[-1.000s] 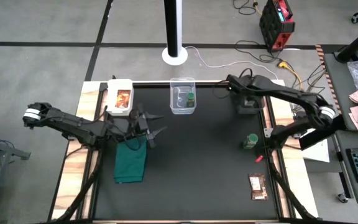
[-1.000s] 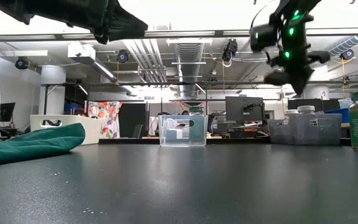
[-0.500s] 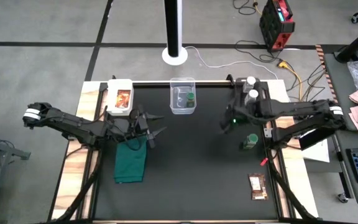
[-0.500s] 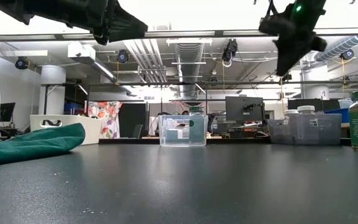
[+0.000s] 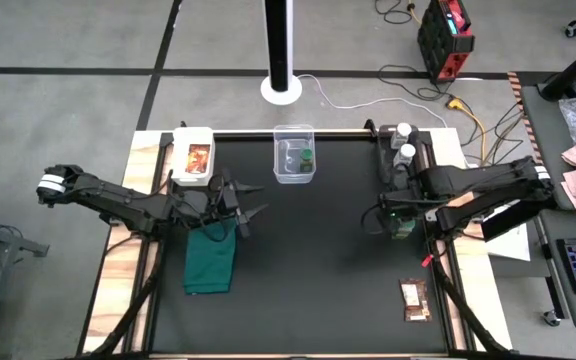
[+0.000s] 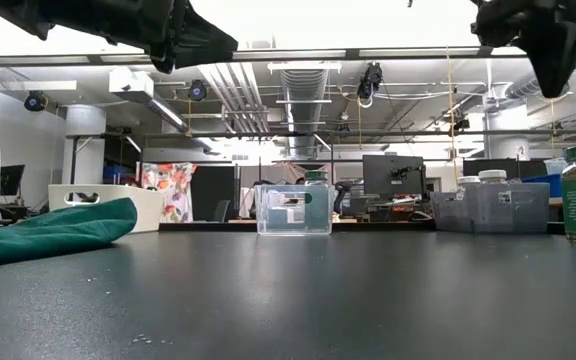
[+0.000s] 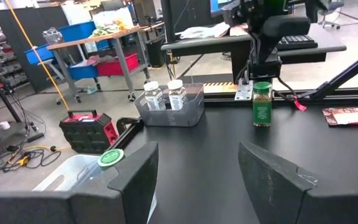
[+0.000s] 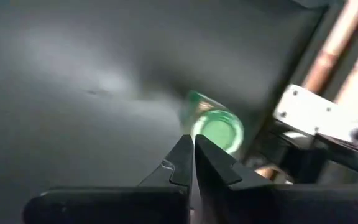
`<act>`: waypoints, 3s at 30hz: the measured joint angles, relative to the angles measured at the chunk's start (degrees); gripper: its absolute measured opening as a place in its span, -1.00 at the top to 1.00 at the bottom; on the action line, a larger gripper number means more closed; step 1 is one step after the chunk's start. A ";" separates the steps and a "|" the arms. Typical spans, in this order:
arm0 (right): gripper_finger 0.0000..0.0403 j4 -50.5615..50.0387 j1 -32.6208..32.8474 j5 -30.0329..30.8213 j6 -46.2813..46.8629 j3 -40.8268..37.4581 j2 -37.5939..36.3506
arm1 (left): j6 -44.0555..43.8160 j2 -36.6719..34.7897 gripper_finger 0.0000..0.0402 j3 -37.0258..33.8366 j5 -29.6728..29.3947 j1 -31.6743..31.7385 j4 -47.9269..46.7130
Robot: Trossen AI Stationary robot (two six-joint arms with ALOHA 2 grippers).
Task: Sort spices by type
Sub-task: Put the green seasoning bottle into the transparent bin
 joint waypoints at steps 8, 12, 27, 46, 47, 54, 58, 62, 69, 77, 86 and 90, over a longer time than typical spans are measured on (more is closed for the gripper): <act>0.78 -1.15 0.00 -1.72 4.30 -1.56 -0.45 | -0.47 0.00 -0.03 0.00 0.03 0.00 -0.52; 0.51 -1.11 0.00 -3.54 5.11 -3.65 0.35 | -0.36 0.00 -0.03 0.00 0.03 0.00 -0.58; -0.57 1.87 -0.05 -4.61 9.43 -13.65 0.38 | -0.16 0.00 -0.03 0.00 0.03 0.00 -2.41; -0.68 2.62 -2.82 -4.50 5.78 -11.65 0.01 | -0.18 0.00 -0.03 0.00 0.03 0.00 -2.74; -0.69 2.10 -2.82 -4.50 5.89 -11.21 0.01 | -0.18 0.00 -0.03 0.00 0.03 0.00 -2.76; -0.67 3.02 -3.10 -3.09 7.43 -12.07 0.01 | -0.18 0.00 -0.03 0.00 0.03 0.00 -3.04; -0.62 8.01 -3.56 -2.99 7.88 -15.35 0.03 | -0.21 0.00 -0.03 0.00 0.01 0.00 -3.34; -0.56 13.80 -3.56 -3.41 8.70 -18.98 0.05 | -0.21 0.00 -0.03 -0.02 0.01 0.00 -3.45; -0.27 14.25 -3.56 -4.50 12.45 -20.94 0.05 | -0.21 0.00 -0.03 -0.24 0.01 0.00 -3.54; 0.03 14.40 -3.61 -3.88 13.34 -20.82 0.01 | -0.21 0.00 -0.03 -0.31 0.01 0.00 -3.50; 0.03 16.73 -3.56 2.30 6.21 -9.99 1.81 | -0.21 0.29 -0.03 -0.33 0.03 0.00 -3.36; 0.03 26.13 -3.56 6.80 -2.88 -4.47 5.74 | -0.25 1.83 -0.03 -0.33 0.96 0.00 -2.80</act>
